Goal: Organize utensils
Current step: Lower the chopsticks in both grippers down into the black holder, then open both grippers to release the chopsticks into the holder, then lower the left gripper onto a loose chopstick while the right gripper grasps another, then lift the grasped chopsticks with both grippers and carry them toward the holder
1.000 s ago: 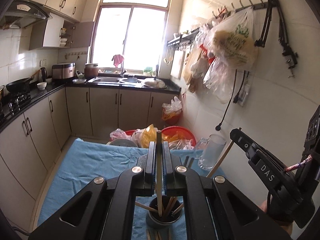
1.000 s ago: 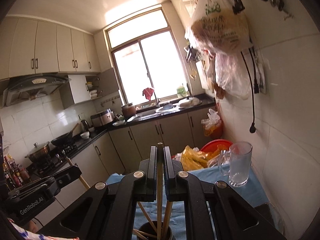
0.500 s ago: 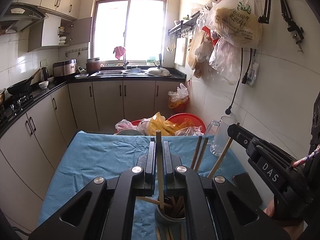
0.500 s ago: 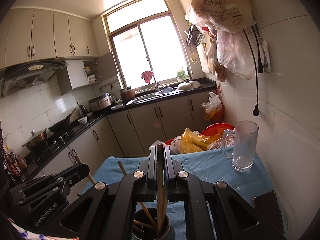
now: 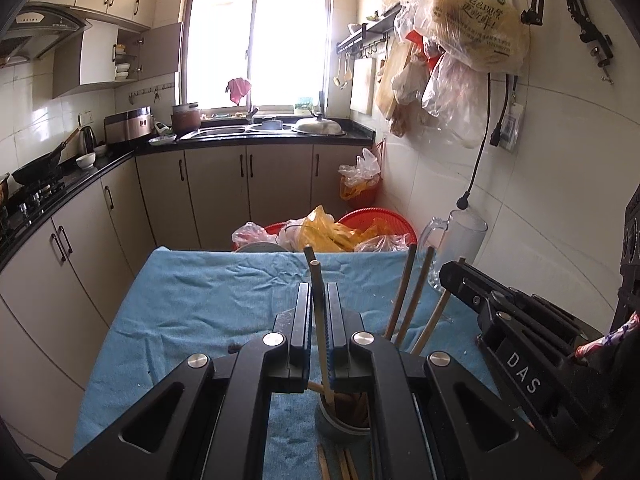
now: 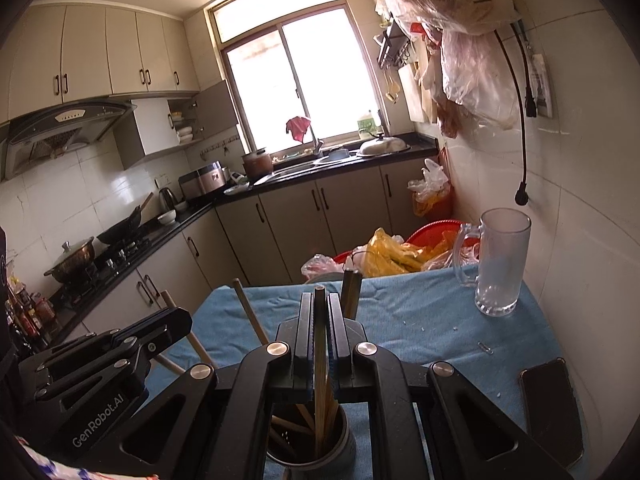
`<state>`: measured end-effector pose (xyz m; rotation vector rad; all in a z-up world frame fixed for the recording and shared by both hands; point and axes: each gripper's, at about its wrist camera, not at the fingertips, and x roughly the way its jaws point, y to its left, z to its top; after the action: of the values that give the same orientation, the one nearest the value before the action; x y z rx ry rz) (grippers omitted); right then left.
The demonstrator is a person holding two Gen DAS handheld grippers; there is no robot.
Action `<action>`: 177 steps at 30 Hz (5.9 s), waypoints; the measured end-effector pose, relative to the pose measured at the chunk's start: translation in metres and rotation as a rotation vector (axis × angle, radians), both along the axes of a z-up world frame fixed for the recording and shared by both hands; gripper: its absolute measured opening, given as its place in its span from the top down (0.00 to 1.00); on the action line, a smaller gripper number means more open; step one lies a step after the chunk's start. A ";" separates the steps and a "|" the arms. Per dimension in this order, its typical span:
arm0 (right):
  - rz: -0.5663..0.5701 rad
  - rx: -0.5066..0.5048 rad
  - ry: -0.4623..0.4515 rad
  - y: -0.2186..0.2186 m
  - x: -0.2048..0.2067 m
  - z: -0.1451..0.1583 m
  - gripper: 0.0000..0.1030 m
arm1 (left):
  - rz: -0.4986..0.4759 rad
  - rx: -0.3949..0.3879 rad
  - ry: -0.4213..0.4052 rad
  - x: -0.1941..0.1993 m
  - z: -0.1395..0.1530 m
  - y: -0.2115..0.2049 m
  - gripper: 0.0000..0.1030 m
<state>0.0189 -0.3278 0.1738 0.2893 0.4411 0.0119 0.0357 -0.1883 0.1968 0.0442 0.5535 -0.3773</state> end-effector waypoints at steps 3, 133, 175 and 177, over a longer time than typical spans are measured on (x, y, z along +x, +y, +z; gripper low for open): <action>-0.002 -0.002 0.001 0.000 0.001 -0.002 0.94 | 0.001 0.003 0.015 0.003 -0.005 0.000 0.95; 0.059 -0.226 0.640 0.027 -0.033 -0.163 0.93 | 0.006 0.178 0.492 -0.021 -0.186 0.034 0.93; 0.002 -0.123 0.041 0.024 -0.189 -0.002 0.95 | -0.001 0.028 0.092 -0.161 -0.028 0.062 0.93; 0.003 -0.127 0.031 0.025 -0.194 0.002 0.95 | 0.001 0.033 0.081 -0.165 -0.025 0.061 0.93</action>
<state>-0.1748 -0.3033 0.1754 0.1639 0.4711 -0.0180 -0.1294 -0.1270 0.1721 0.0606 0.6399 -0.3700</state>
